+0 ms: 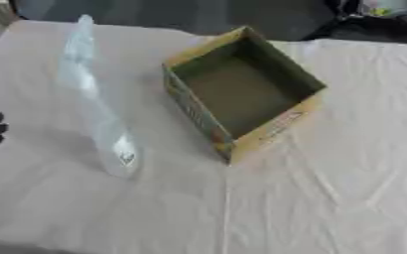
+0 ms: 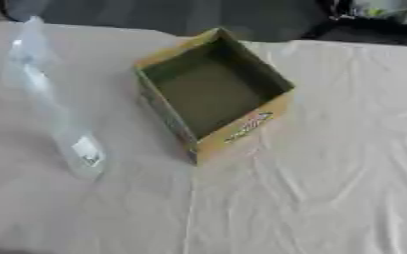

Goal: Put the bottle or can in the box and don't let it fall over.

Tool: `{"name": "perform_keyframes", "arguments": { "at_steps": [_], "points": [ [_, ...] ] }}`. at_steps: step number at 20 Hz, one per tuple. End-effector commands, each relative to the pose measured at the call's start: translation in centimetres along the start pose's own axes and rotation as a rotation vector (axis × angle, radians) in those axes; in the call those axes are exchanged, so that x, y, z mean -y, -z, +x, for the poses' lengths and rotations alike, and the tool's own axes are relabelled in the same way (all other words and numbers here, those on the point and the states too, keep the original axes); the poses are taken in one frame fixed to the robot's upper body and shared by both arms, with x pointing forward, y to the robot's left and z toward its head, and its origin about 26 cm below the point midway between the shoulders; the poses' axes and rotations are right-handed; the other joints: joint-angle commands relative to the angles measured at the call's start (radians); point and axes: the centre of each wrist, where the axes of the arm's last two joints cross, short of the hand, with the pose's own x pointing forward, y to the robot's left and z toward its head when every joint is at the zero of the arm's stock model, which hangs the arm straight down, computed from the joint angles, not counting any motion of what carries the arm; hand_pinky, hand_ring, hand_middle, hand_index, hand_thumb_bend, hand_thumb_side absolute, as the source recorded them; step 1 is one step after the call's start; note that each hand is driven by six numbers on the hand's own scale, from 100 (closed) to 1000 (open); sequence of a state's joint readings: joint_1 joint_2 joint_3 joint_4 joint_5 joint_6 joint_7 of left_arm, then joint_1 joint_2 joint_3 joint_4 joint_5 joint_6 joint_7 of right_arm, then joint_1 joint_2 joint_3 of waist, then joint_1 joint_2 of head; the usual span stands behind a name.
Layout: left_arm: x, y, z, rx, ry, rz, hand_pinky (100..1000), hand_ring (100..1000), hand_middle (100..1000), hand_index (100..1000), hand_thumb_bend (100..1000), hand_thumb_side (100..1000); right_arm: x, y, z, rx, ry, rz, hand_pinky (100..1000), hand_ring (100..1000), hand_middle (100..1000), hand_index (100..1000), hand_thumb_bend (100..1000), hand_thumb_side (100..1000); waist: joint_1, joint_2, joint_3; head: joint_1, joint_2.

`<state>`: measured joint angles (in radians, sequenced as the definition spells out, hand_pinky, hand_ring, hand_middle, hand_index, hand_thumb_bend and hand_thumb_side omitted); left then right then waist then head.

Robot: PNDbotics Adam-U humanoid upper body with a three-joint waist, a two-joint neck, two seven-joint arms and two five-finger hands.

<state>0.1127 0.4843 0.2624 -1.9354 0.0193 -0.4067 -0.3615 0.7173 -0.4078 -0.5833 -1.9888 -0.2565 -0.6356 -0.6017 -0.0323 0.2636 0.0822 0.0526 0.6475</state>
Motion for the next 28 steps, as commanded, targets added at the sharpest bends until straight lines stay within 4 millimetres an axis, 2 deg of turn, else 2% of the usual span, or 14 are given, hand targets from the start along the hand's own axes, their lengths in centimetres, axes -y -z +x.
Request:
{"name": "perform_keyframes", "arguments": {
  "at_steps": [1, 11, 17, 28],
  "points": [
    [-0.8, 0.4, 0.6, 0.019, 0.018, -0.003, 1000, 1000, 1000, 953, 523, 804, 0.0, 0.3, 0.3, 0.094, 0.057, -0.088, 885, 970, 1000, 897, 100, 532, 0.003, -0.008, -0.001, 0.003, -0.007],
    [-0.9, 0.9, 0.6, 0.023, -0.014, -0.023, 1000, 1000, 1000, 937, 515, 802, -0.1, 0.3, 0.3, 0.09, 0.058, -0.083, 885, 971, 1000, 897, 100, 531, 0.002, -0.007, -0.001, 0.007, -0.009],
    [-1.2, 1.6, 0.7, 0.019, -0.003, -0.05, 1000, 1000, 1000, 933, 462, 786, -0.3, 0.2, 0.2, 0.086, 0.058, -0.076, 886, 972, 1000, 897, 100, 531, 0.003, -0.008, -0.002, 0.011, -0.015],
    [-1.4, 2.8, 0.6, 0.031, 0.026, -0.137, 1000, 1000, 1000, 934, 441, 791, -0.6, 0.1, 0.2, 0.077, 0.058, -0.066, 887, 974, 1000, 898, 100, 530, 0.007, -0.008, -0.003, 0.014, -0.021]
  ]
}}
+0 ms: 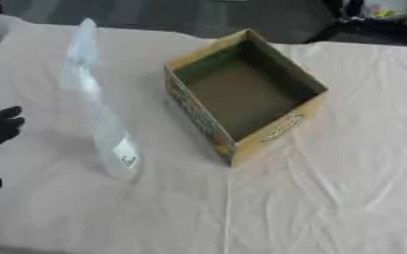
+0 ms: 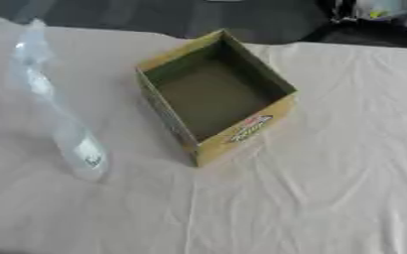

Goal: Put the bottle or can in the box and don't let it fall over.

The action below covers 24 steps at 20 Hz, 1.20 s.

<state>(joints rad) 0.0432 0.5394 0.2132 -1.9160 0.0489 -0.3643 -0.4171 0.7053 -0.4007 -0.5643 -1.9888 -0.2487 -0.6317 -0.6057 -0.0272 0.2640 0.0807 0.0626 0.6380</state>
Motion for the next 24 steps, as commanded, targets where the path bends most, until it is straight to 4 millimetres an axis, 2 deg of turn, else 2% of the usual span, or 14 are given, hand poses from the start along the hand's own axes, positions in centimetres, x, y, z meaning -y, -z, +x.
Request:
{"name": "perform_keyframes", "arguments": {
  "at_steps": [1, 10, 21, 22, 24],
  "points": [
    [-1.0, 0.5, 0.3, 0.002, 0.047, -0.044, 1000, 1000, 1000, 933, 435, 794, 0.0, 0.5, 0.3, 0.087, 0.045, -0.064, 887, 974, 1000, 898, 100, 530, 0.002, -0.008, -0.002, 0.004, -0.012],
    [-1.4, 1.2, -0.4, -0.014, 0.057, -0.082, 1000, 1000, 1000, 925, 441, 827, -0.2, 0.4, 0.3, 0.083, 0.048, -0.059, 888, 975, 1000, 898, 100, 529, 0.001, -0.008, -0.007, 0.006, -0.013],
    [-1.9, 1.8, -0.9, -0.012, 0.092, -0.07, 1000, 1000, 1000, 924, 413, 817, -0.4, 0.3, 0.2, 0.081, 0.05, -0.051, 889, 975, 1000, 899, 100, 528, -0.001, -0.003, -0.007, 0.007, -0.016],
    [-1.9, 2.1, -0.7, 0.001, 0.094, -0.073, 1000, 1000, 1000, 914, 390, 791, -0.5, 0.4, 0.2, 0.081, 0.051, -0.048, 890, 976, 1000, 899, 100, 527, -0.001, -0.001, -0.009, 0.009, -0.016],
    [-2.1, 2.8, -0.6, 0.019, 0.088, -0.086, 1000, 1000, 1000, 911, 393, 793, -0.7, 0.4, 0.2, 0.081, 0.052, -0.043, 890, 976, 1000, 899, 100, 527, -0.001, 0.001, -0.009, 0.01, -0.017]
  ]
}}
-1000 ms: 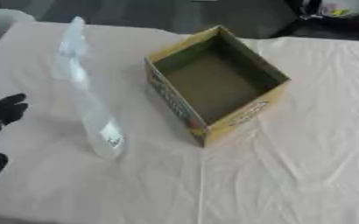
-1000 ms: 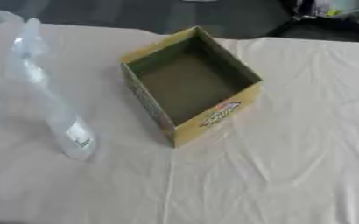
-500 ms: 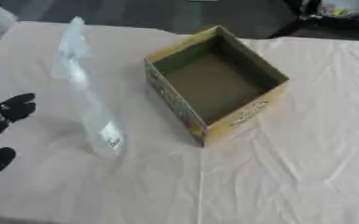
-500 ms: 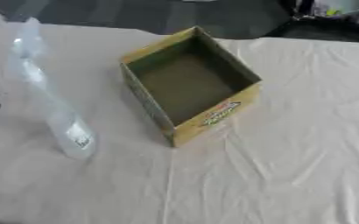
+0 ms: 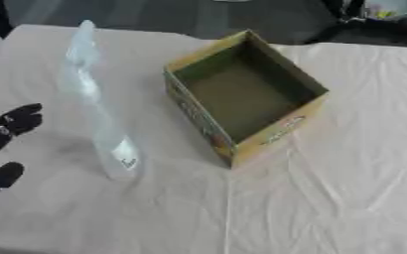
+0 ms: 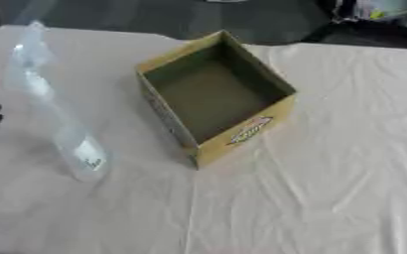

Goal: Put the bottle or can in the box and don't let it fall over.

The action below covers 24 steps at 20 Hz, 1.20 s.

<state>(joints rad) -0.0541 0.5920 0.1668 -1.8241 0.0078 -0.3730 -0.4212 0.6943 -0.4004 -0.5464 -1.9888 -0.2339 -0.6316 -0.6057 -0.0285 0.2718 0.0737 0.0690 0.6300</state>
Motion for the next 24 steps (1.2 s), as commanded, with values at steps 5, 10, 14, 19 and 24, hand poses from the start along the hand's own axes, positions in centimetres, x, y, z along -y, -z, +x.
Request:
{"name": "perform_keyframes", "arguments": {
  "at_steps": [5, 10, 14, 19, 24],
  "points": [
    [-1.5, 1.6, 0.5, 0.034, 0.008, -0.052, 1000, 1000, 1000, 912, 405, 803, -0.3, 0.5, 0.3, 0.078, 0.042, -0.05, 891, 977, 1000, 900, 100, 527, 0.002, -0.005, -0.004, 0.005, -0.01],
    [-1.9, 2.1, 0.7, 0.052, 0.006, -0.064, 1000, 1000, 1000, 912, 387, 792, -0.4, 0.5, 0.2, 0.076, 0.042, -0.047, 891, 977, 1000, 900, 100, 526, 0.004, -0.004, -0.005, 0.003, -0.011],
    [-2.0, 2.6, 1.0, 0.07, 0.009, -0.065, 1000, 1000, 1000, 907, 371, 783, -0.5, 0.5, 0.2, 0.075, 0.042, -0.044, 892, 978, 1000, 900, 100, 526, 0.005, -0.003, -0.003, 0.0, -0.011],
    [-2.1, 3.2, 1.4, 0.096, 0.006, -0.077, 1000, 1000, 1000, 899, 355, 777, -0.6, 0.4, 0.2, 0.072, 0.041, -0.04, 893, 978, 1000, 900, 100, 526, 0.005, -0.003, -0.004, 0.003, -0.008],
    [-2.4, 3.7, 1.6, 0.103, 0.011, -0.085, 1000, 1000, 1000, 899, 344, 780, -0.7, 0.4, 0.2, 0.071, 0.043, -0.038, 893, 979, 1000, 901, 100, 526, 0.006, -0.002, -0.004, 0.006, -0.009]
  ]
}}
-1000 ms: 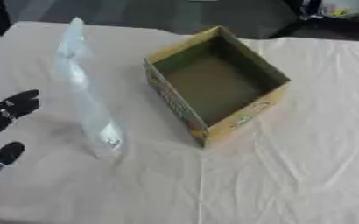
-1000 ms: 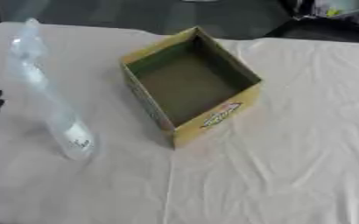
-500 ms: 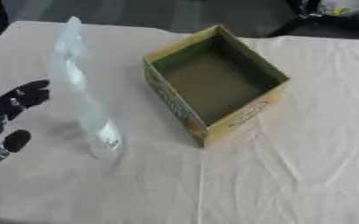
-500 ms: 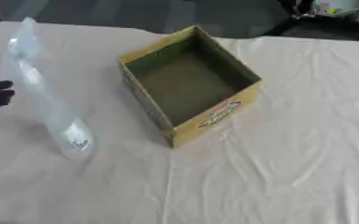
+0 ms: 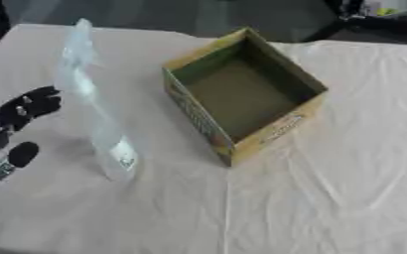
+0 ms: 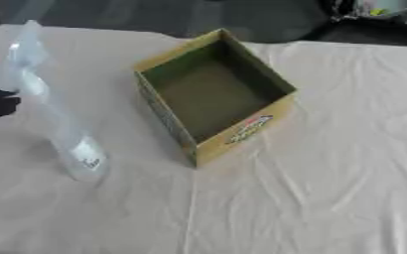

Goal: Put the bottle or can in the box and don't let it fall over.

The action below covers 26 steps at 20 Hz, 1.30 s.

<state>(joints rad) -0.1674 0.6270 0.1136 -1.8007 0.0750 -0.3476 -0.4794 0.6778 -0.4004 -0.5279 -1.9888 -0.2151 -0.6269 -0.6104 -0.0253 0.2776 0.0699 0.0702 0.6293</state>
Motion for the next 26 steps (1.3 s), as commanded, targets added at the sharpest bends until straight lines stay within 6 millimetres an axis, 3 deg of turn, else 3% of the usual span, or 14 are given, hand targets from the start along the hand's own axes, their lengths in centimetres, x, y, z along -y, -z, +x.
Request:
{"name": "perform_keyframes", "arguments": {
  "at_steps": [1, 26],
  "points": [
    [-1.2, 0.4, 0.8, 0.018, 0.042, -0.018, 1000, 1000, 1000, 898, 342, 781, 0.0, 0.5, 0.3, 0.07, 0.034, -0.047, 893, 979, 1000, 901, 100, 526, 0.003, -0.007, -0.001, 0.004, -0.008],
    [-1.6, 2.3, -0.1, -0.012, 0.053, -0.051, 1000, 1000, 1000, 882, 300, 834, -0.6, 0.4, 0.2, 0.06, 0.047, -0.034, 897, 982, 1000, 903, 100, 520, 0.005, 0.0, -0.009, 0.012, -0.021]
  ]
}}
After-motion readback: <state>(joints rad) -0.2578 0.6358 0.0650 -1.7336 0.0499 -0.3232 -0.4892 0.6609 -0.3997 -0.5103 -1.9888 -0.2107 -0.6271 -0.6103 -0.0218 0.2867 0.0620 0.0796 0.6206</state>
